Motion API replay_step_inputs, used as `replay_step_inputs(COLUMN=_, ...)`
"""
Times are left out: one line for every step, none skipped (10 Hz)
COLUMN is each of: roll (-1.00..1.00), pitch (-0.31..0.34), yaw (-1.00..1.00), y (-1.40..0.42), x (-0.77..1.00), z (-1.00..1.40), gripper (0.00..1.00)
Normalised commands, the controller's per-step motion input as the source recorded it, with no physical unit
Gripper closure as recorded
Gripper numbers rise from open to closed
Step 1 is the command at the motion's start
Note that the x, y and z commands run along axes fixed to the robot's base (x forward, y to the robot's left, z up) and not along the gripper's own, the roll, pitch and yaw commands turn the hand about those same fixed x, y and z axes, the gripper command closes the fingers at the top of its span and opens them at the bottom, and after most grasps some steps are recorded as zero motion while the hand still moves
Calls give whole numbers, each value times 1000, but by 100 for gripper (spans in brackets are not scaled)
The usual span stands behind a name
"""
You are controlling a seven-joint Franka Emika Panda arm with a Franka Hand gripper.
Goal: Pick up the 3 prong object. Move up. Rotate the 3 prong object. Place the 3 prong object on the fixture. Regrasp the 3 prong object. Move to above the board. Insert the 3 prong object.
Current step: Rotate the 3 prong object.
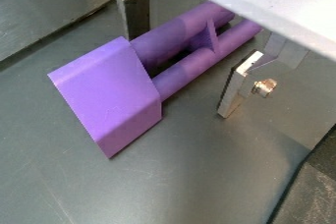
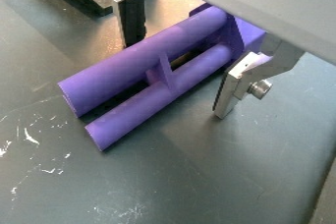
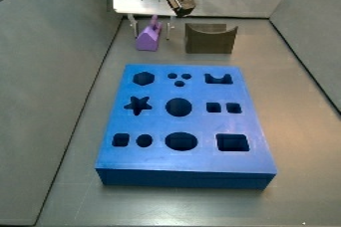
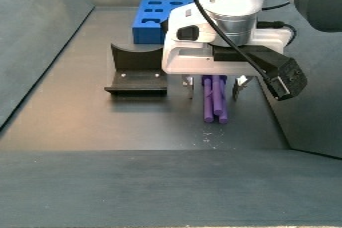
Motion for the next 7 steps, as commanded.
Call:
replay_step_inputs(roll=203, pitch=-22, yaw=-8, y=-4, x=22, z=-152, gripper=0)
replay_step_inputs(roll=203, pitch=-22, yaw=-8, y=-4, x=22, z=-152, gripper=0)
replay_step_inputs(roll=203, pitch=-22, yaw=-8, y=-4, x=22, z=-152, gripper=0)
replay_step_inputs(roll=203, pitch=-22, yaw=-8, y=-4, x=22, z=-152, gripper=0)
replay_step_inputs(roll=203, pitch=-22, yaw=-8, y=-4, x=22, z=-152, gripper=0)
replay_step_inputs(roll=203, pitch=-22, yaw=-8, y=-4, x=22, z=-152, gripper=0)
replay_step_inputs(roll=203, pitch=-22, yaw=-8, y=-4, x=22, z=-152, gripper=0)
